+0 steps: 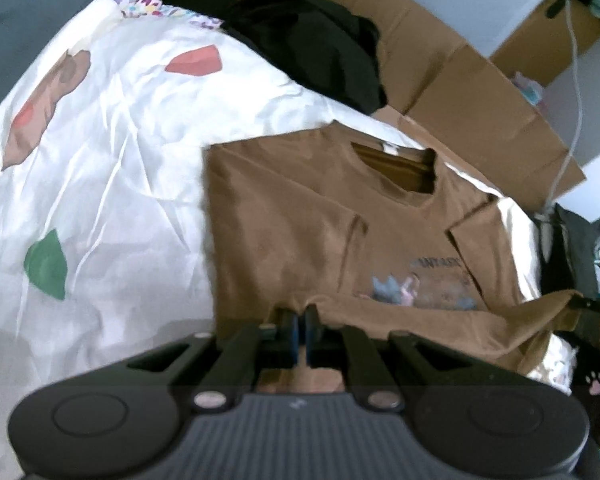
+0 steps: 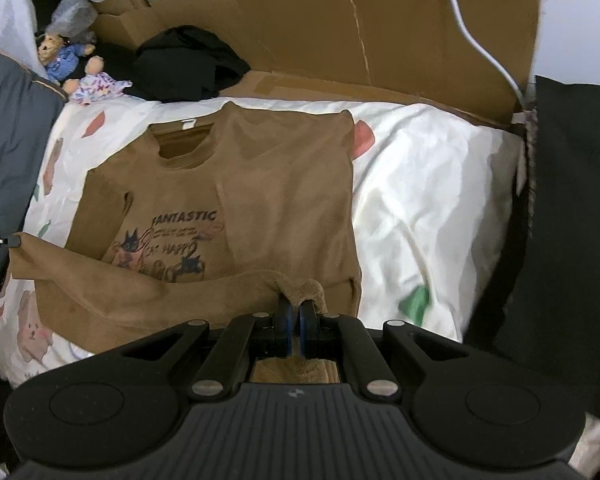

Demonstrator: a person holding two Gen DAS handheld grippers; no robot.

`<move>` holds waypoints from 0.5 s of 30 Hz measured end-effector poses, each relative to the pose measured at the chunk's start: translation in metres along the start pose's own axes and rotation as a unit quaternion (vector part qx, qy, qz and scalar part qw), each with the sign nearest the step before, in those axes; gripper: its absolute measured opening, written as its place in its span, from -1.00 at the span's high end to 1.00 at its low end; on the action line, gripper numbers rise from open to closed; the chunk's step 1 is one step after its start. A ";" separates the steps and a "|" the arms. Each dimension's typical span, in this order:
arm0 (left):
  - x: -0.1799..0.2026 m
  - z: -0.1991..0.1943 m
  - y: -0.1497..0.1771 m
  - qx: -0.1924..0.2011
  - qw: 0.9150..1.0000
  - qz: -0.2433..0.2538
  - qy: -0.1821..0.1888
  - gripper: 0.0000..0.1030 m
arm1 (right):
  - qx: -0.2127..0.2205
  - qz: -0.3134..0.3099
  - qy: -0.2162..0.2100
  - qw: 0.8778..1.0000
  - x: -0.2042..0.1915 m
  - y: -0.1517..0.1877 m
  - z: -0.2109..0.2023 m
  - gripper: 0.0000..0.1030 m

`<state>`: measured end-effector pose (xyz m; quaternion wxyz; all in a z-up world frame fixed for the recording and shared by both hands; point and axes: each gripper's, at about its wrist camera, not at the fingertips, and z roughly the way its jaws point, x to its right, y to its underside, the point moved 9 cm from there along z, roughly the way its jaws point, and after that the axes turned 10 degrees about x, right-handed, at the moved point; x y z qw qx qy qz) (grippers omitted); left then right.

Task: Fold clothes
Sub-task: 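Lift the held hem with both grippers and carry it toward the collar, then lower the held hem onto the shirt near the collar with both grippers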

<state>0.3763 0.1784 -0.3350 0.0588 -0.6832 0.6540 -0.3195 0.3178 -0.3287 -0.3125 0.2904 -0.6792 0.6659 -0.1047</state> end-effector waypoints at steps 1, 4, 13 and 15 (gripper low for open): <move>-0.002 0.005 -0.003 0.000 1.000 -0.002 -0.001 0.94 | 0.000 0.002 0.002 1.000 0.001 -0.004 0.008 0.94; -0.007 0.018 -0.015 -0.001 1.000 -0.011 -0.004 0.94 | 0.005 0.013 0.015 1.000 0.009 -0.014 0.025 0.94; -0.023 0.053 -0.049 -0.017 1.000 -0.021 -0.015 0.94 | 0.013 0.045 0.046 0.998 0.028 -0.040 0.070 0.94; -0.027 0.057 -0.055 -0.014 1.000 -0.015 -0.017 0.94 | 0.013 0.052 0.051 0.997 0.031 -0.044 0.079 0.94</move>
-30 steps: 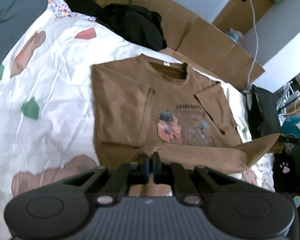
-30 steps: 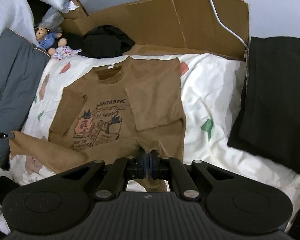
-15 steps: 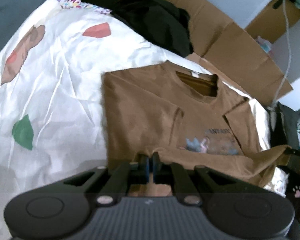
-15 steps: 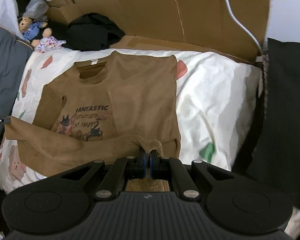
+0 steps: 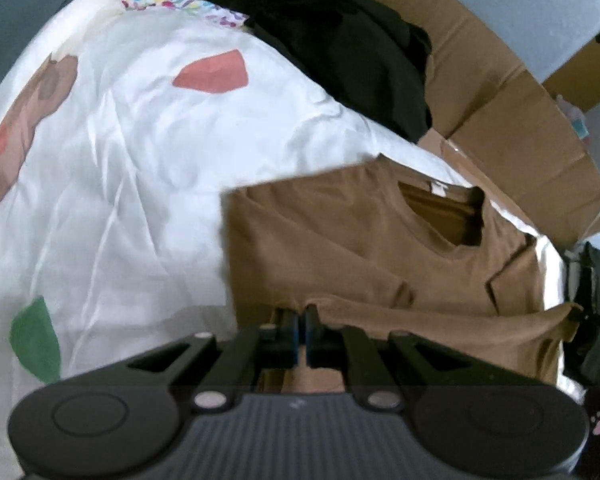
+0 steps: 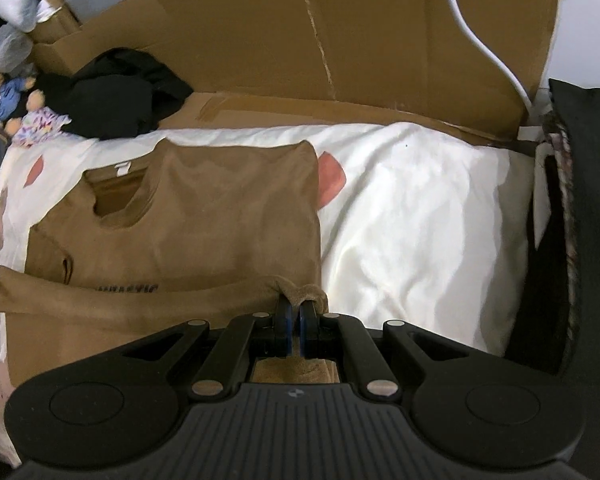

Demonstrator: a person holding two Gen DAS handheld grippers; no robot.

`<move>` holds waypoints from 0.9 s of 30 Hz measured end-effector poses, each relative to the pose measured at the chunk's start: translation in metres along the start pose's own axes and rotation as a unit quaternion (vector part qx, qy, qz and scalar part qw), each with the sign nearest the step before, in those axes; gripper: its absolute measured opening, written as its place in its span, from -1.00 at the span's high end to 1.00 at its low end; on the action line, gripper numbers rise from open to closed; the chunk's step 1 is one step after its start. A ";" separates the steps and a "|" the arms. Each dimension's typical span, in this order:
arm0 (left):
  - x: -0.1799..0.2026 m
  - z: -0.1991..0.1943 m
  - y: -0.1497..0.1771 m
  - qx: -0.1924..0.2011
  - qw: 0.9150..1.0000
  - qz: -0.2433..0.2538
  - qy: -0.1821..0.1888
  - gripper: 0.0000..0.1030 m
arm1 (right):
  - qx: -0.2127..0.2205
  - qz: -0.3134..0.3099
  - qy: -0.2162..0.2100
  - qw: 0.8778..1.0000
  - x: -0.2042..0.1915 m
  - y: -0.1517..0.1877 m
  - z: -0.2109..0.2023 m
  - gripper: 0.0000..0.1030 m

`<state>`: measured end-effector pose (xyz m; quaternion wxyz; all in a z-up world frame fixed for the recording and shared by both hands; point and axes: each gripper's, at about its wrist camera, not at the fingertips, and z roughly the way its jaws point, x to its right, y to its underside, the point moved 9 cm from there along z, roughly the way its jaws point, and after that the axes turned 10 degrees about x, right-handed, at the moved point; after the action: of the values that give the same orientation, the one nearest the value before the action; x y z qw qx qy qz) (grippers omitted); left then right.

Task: Fold clothes
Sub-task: 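Lower the held hem onto the shirt near the collar with both grippers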

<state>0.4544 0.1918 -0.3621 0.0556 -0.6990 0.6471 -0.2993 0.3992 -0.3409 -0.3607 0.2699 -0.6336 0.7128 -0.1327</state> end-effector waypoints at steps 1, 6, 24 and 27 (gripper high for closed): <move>-0.002 0.002 -0.002 0.004 1.000 -0.002 0.002 0.94 | -0.001 0.005 0.001 1.000 0.001 -0.001 0.004 0.94; -0.014 0.019 -0.005 0.022 1.000 -0.014 -0.008 0.94 | -0.003 0.012 0.005 1.000 0.005 -0.009 0.021 0.94; -0.011 0.023 0.031 0.053 0.998 -0.044 0.009 0.38 | 0.025 0.053 -0.021 0.998 0.007 -0.017 0.030 0.18; -0.008 0.019 0.035 0.055 0.998 -0.041 0.014 0.37 | 0.025 0.057 -0.022 0.998 0.010 -0.014 0.026 0.18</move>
<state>0.4333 0.1879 -0.3968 0.0724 -0.7164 0.6013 -0.3463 0.4243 -0.3491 -0.3770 0.3087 -0.5874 0.7382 -0.1211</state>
